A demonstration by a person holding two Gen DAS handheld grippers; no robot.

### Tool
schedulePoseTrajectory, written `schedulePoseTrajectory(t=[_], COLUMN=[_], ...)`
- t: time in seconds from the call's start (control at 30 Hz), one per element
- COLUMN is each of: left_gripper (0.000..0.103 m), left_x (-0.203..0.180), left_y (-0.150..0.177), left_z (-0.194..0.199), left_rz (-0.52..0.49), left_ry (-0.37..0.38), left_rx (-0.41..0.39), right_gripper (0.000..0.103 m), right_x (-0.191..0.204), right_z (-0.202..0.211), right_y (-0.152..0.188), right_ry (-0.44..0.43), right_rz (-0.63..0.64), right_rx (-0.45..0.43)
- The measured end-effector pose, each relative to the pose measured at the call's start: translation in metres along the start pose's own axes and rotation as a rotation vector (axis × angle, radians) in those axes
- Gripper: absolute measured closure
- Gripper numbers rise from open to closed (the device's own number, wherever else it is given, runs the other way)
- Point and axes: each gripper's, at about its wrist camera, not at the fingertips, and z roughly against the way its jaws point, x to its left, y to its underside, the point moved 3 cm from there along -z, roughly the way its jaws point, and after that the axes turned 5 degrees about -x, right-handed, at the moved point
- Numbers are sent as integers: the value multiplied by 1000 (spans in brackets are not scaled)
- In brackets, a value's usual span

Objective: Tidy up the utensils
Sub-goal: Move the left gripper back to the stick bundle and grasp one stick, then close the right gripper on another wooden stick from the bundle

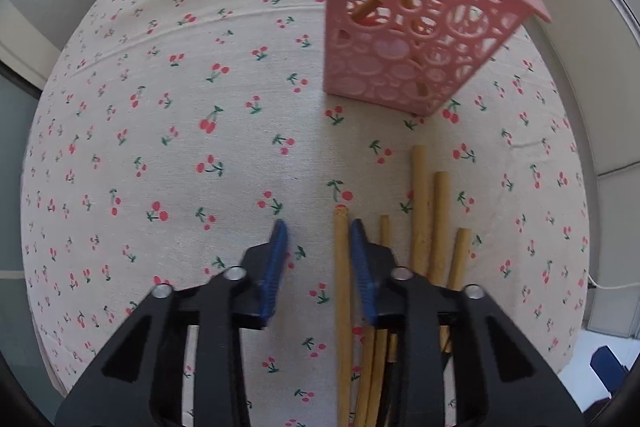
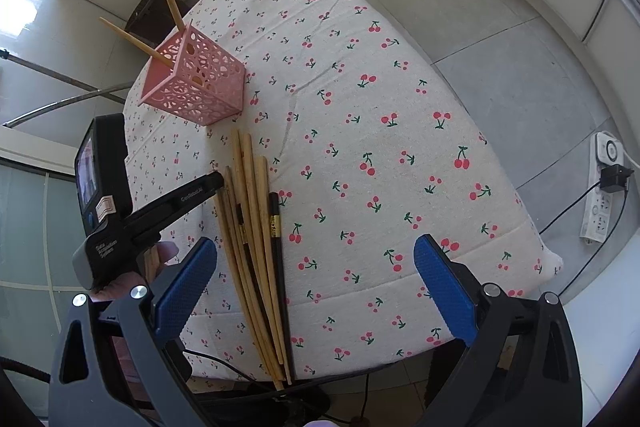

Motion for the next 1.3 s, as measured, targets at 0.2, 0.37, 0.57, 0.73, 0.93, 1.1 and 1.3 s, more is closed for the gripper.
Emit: schedulePoseTrajectory(t=[0.2,0.37,0.57,0.73,0.93,1.1,1.3], left_gripper=[95,96,96,96,96,95,95], left_x=[-8,4,28,48,50,59,69], left_y=[12,30,32,32,29,27,24], left_z=[6,14,19,30,35,47,41], left_rz=[-60,-42,-17,-3,0,3,4], left_ry=[26,29,14,24,43,56,52], left_rx=[-18,-16,-13,-29,-44,-50,-50], right_gripper=[7,7,9,43,69,83,85], right_x=[4,11,22,35,56,61,73], right_z=[-6,-24,-54,-77,-95,-105,-110], right_y=[-1,-3,-16,-24,-25,-26,-24], right_ry=[16,23,41,50,77,114,145], right_rz=[-3,-13,-31,-8,65,96,134], right_rx=[-1,16,3,19,15,0,-32])
